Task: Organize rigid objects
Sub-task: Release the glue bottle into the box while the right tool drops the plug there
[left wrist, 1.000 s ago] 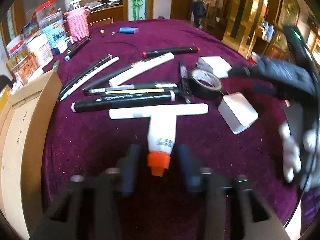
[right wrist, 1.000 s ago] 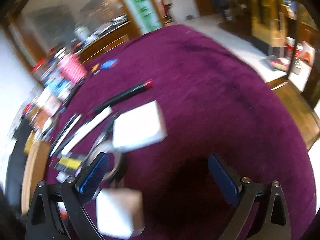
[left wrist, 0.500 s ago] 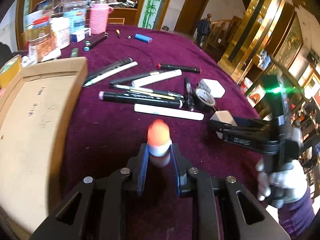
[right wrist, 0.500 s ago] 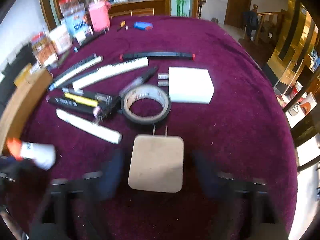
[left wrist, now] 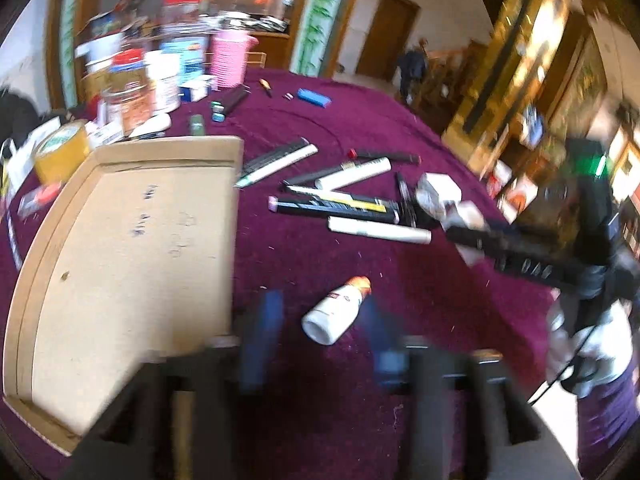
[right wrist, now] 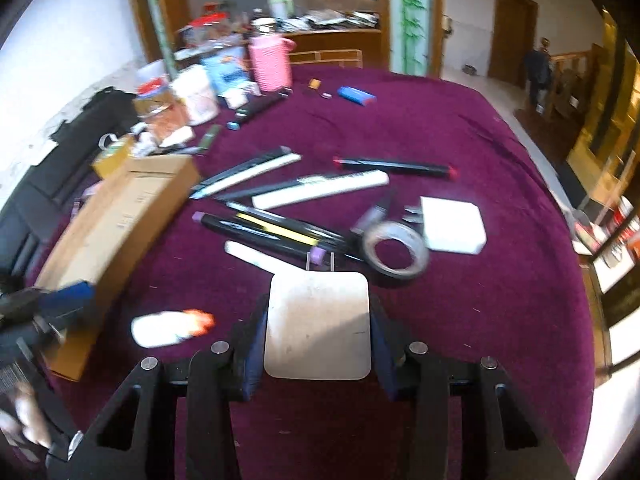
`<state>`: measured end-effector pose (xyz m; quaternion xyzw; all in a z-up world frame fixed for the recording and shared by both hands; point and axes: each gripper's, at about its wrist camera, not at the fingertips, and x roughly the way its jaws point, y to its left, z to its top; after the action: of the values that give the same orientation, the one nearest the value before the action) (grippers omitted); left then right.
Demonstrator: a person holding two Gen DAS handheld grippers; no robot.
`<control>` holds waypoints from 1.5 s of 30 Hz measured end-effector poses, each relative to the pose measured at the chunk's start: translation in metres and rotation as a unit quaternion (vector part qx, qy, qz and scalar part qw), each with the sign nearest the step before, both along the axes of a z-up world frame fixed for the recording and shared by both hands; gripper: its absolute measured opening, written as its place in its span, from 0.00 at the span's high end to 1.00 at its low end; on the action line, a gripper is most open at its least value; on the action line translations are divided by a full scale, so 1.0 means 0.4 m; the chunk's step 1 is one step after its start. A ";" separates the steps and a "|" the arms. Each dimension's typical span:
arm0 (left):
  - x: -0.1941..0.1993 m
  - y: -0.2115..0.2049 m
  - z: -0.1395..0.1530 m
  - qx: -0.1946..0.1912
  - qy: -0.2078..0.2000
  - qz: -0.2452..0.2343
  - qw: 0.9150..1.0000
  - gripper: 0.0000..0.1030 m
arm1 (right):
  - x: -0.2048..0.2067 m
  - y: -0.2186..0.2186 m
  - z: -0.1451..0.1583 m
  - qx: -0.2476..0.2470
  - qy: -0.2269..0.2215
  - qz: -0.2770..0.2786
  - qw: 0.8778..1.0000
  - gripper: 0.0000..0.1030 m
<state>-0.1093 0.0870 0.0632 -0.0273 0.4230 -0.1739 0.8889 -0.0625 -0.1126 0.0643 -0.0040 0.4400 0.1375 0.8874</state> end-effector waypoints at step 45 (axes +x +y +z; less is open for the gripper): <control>0.334 0.468 -0.118 -0.234 0.101 0.209 0.944 0.34 | 0.323 0.511 -0.022 0.083 0.053 0.085 0.991 0.36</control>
<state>0.0243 0.2743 0.0161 -0.3394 0.4428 -0.0748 0.8265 0.0666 0.0920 0.0554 0.0392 0.4715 0.2487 0.8451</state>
